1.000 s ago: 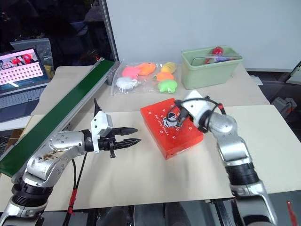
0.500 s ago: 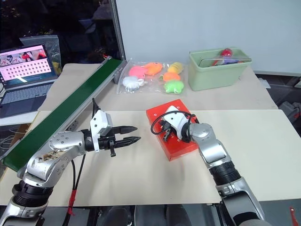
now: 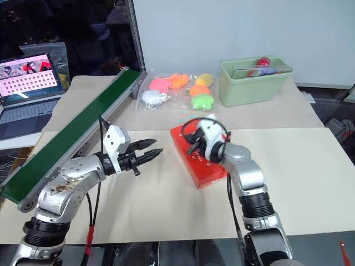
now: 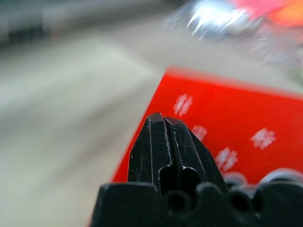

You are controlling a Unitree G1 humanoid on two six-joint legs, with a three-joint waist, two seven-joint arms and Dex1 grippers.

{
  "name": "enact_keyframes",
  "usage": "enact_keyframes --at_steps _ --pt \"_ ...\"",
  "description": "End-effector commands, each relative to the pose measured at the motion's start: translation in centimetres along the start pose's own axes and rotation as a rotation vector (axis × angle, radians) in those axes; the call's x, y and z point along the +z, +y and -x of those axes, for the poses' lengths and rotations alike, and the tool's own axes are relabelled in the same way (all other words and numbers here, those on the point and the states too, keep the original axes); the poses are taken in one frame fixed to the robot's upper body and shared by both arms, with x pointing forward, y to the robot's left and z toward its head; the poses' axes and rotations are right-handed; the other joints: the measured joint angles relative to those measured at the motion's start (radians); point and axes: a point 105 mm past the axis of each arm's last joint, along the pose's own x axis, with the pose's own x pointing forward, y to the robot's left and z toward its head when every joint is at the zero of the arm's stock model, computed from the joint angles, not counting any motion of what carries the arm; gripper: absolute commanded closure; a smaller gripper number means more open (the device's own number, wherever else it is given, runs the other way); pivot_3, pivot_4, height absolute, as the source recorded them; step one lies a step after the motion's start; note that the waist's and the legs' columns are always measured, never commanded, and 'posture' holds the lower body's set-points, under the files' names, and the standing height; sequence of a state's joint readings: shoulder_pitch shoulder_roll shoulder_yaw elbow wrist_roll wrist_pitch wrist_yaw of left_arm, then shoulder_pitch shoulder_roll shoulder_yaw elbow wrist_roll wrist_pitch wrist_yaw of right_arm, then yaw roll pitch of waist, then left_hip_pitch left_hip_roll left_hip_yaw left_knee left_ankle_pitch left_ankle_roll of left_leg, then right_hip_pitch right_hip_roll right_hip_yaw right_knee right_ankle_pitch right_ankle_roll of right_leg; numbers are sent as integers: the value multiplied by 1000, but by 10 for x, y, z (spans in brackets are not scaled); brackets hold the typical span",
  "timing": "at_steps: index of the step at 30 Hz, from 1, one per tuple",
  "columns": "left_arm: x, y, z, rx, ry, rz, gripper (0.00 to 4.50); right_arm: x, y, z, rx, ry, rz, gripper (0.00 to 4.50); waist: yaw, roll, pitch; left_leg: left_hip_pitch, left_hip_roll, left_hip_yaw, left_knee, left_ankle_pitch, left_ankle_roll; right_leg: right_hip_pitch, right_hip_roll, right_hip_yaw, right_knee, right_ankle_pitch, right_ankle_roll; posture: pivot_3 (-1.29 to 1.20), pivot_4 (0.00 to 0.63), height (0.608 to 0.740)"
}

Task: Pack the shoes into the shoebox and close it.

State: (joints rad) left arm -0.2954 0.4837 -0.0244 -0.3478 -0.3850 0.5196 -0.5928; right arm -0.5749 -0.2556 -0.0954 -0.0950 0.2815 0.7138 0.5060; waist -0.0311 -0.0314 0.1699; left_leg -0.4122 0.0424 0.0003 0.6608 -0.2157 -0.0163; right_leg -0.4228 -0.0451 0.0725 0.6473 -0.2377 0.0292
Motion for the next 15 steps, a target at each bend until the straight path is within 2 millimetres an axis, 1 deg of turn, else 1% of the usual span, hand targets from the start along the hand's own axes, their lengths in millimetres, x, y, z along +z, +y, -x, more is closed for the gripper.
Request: enact_keyframes --at_steps 1,4,5,8,12,15 --pt "-4 31 9 203 -17 17 2624 39 -33 29 -167 -156 -110 4457 6 0 0 0 0 0 0 0 0 0 0 0 0 0 0 0 150 729" --pt "-10 55 15 360 -41 98 2624 38 -50 47 -256 -166 -125 4457 11 0 0 0 1 0 0 0 0 0 1 0 -1 0 0 0 150 729" --pt "-13 63 18 421 -44 110 2624 34 -56 54 -294 -153 -112 4457 11 0 0 0 0 0 0 0 0 -1 0 0 -1 0 0 0 150 729" --pt "-15 79 25 536 -70 154 2624 25 -63 63 -358 -126 -77 4457 11 0 0 -1 0 0 0 0 0 -1 0 0 -1 0 0 0 150 729" --pt "-16 83 26 566 -77 171 2624 9 -61 62 -386 -67 -15 4457 1 0 0 -1 0 0 0 0 0 -1 0 0 0 0 0 0 150 729" --pt "-16 81 27 568 -80 173 2624 5 -59 61 -391 -79 -38 4457 -2 0 0 -1 0 0 0 0 0 -1 1 0 0 0 0 0 150 729"
